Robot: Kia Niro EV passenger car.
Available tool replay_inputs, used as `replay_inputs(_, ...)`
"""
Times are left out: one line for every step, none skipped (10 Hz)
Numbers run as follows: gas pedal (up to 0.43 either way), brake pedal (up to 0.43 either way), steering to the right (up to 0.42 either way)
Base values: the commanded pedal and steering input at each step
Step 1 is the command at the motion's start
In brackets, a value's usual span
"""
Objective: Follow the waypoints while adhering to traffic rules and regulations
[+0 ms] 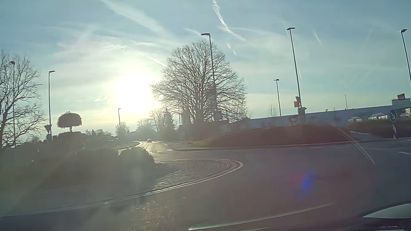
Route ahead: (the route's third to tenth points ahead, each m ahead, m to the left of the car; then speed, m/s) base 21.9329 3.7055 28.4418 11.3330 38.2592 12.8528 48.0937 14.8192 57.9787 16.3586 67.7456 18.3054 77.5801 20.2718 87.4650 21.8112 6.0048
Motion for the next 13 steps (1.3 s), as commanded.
replay_inputs(0.0,0.0,0.244)
replay_inputs(0.0,0.0,0.261)
replay_inputs(0.0,0.0,0.27)
replay_inputs(0.047,0.0,0.271)
replay_inputs(0.079,0.0,0.264)
replay_inputs(0.079,0.0,0.242)
replay_inputs(0.079,0.0,0.213)
replay_inputs(0.079,0.0,0.161)
replay_inputs(0.079,0.0,0.107)
replay_inputs(0.079,0.0,0.068)
replay_inputs(0.079,0.0,0.021)
replay_inputs(0.079,0.0,-0.028)
replay_inputs(0.079,0.0,-0.066)
